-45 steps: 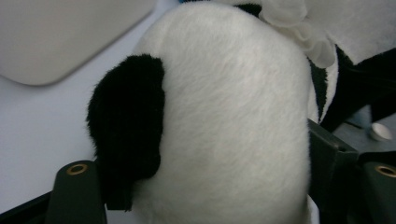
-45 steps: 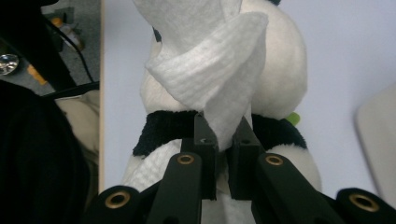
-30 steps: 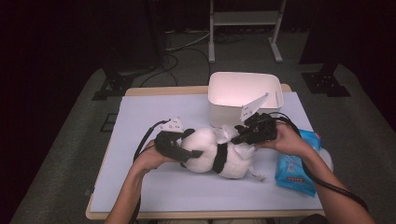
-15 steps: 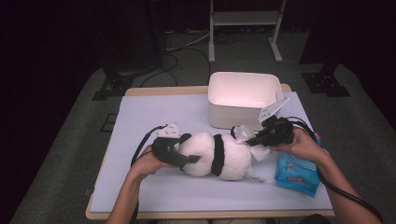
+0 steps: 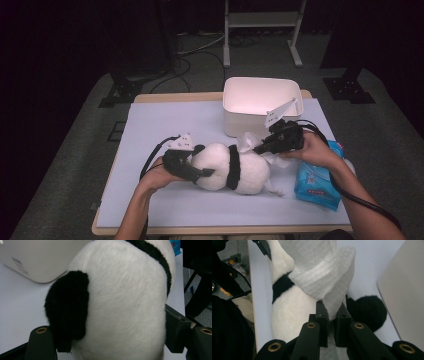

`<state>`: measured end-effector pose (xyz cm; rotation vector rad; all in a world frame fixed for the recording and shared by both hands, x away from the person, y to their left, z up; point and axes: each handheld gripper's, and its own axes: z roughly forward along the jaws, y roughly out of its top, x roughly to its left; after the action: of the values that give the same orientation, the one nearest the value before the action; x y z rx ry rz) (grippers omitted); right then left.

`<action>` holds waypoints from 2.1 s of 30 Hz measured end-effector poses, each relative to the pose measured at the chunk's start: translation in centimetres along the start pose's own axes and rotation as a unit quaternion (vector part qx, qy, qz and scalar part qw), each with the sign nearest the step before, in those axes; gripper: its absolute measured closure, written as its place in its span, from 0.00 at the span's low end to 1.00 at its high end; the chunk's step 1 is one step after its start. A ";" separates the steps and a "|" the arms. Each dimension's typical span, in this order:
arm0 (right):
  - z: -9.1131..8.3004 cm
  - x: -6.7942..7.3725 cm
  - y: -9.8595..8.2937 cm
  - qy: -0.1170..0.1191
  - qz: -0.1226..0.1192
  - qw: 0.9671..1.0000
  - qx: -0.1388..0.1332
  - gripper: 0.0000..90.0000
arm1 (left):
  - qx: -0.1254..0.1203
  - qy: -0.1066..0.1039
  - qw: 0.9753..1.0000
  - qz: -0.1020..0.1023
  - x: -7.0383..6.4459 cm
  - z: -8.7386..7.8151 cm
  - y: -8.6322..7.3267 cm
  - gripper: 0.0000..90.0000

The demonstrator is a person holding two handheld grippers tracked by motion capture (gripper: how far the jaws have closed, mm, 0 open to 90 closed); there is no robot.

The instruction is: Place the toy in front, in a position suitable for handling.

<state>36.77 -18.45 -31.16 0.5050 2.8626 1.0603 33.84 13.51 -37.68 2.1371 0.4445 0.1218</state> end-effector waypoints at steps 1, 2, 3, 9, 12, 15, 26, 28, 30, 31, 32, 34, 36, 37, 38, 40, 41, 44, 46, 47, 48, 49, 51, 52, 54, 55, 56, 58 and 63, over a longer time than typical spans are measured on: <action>0.2 0.2 0.5 0.006 -0.004 1.000 -0.001 0.93 | 0.000 0.000 1.000 0.001 0.0 0.0 0.1 0.29; 0.2 0.2 0.5 0.006 -0.004 1.000 -0.001 0.93 | 0.000 0.000 1.000 0.001 0.0 0.0 0.1 0.29; 0.4 0.4 0.9 0.007 -0.009 1.000 0.000 0.93 | 0.000 0.001 1.000 0.001 -0.1 0.0 0.1 0.29; 2.1 1.3 3.1 0.026 -0.033 0.999 0.014 0.93 | 0.003 0.004 1.000 0.005 -0.4 0.1 0.3 0.29; 2.7 1.7 3.8 0.033 -0.039 0.999 0.017 0.93 | 0.003 0.004 1.000 0.006 -0.5 0.1 0.3 0.29; 3.3 1.9 4.2 0.038 -0.043 0.998 0.020 0.93 | 0.006 0.005 1.000 0.013 -0.7 0.2 0.5 0.29; 3.0 1.1 4.2 0.027 -0.036 0.999 0.024 0.93 | 0.005 0.004 1.000 0.018 -0.8 0.1 0.4 0.28; 2.4 0.5 3.5 0.020 -0.024 0.999 0.018 0.93 | 0.005 0.004 1.000 0.020 -0.8 0.1 0.4 0.28; 2.1 0.3 3.3 0.017 -0.019 1.000 0.016 0.93 | 0.005 0.003 1.000 0.021 -0.8 0.1 0.4 0.28; 1.9 0.1 3.0 0.013 -0.015 1.000 0.015 0.93 | 0.005 0.003 1.000 0.021 -0.8 0.1 0.4 0.28; 1.6 -0.1 2.7 0.010 -0.010 1.000 0.014 0.93 | 0.004 0.003 1.000 0.021 -0.8 0.1 0.4 0.28; 1.2 -0.6 2.1 0.007 -0.002 1.000 0.011 0.93 | 0.004 0.003 1.000 0.021 -0.8 0.1 0.3 0.28; 0.8 -1.0 1.4 0.002 0.007 1.000 0.009 0.93 | 0.003 0.002 1.000 0.021 -0.8 0.1 0.3 0.28; 0.7 -1.2 1.0 0.000 0.012 1.000 0.008 0.93 | 0.003 0.002 1.000 0.021 -0.8 0.1 0.3 0.28; 0.5 -1.4 0.7 -0.001 0.016 1.000 0.006 0.93 | 0.004 0.001 1.000 0.023 -0.8 0.1 0.3 0.28; 0.2 -2.0 -0.1 -0.005 0.027 1.000 0.002 0.93 | 0.003 0.001 1.000 0.023 -0.8 0.2 0.3 0.28; 0.0 -2.5 -0.7 -0.008 0.039 0.999 -0.001 0.93 | 0.007 0.001 1.000 0.028 -0.8 0.1 0.3 0.28; -0.2 -3.1 -1.6 -0.009 0.057 0.998 -0.002 0.93 | 0.006 0.000 1.000 0.027 -0.8 0.1 0.3 0.28; -0.2 -3.2 -1.8 -0.009 0.063 0.998 -0.004 0.93 | 0.006 0.001 1.000 0.026 -0.8 0.1 0.3 0.28; -0.3 -3.3 -2.0 -0.009 0.065 0.998 -0.005 0.93 | 0.006 0.000 1.000 0.027 -0.8 0.1 0.3 0.28; -0.5 -3.4 -2.5 -0.009 0.070 0.997 -0.007 0.93 | 0.006 0.000 1.000 0.025 -0.8 0.1 0.3 0.28; -0.5 -3.4 -2.5 -0.009 0.070 0.997 -0.007 0.93 | 0.006 0.000 1.000 0.025 -0.8 0.1 0.3 0.28; -0.7 -3.2 -3.1 -0.009 0.073 0.997 -0.007 0.92 | 0.007 0.001 1.000 0.024 -0.8 0.1 0.3 0.28; -0.8 -3.1 -3.5 -0.008 0.072 0.997 -0.008 0.92 | 0.007 0.000 1.000 0.022 -0.8 0.1 0.3 0.28; -0.9 -3.0 -3.9 -0.008 0.075 0.997 -0.006 0.92 | 0.006 0.000 1.000 0.022 -0.8 0.1 0.3 0.28; -0.9 -3.0 -3.9 -0.008 0.075 0.997 -0.006 0.92 | 0.006 0.001 1.000 0.022 -0.9 0.2 0.3 0.28; -0.9 -2.9 -4.2 -0.007 0.077 0.997 -0.007 0.92 | 0.007 0.001 1.000 0.024 -0.9 0.1 0.3 0.28; -1.1 -2.6 -4.7 -0.001 0.077 0.997 -0.008 0.92 | 0.008 0.001 1.000 0.026 -1.0 0.1 0.4 0.28; -1.3 -2.3 -4.4 0.002 0.072 0.997 -0.007 0.92 | 0.010 0.002 1.000 0.028 -1.1 0.1 0.5 0.28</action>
<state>37.54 -23.12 -33.14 0.7200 2.8564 1.1021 33.04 12.75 -37.25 2.1705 0.3902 0.1534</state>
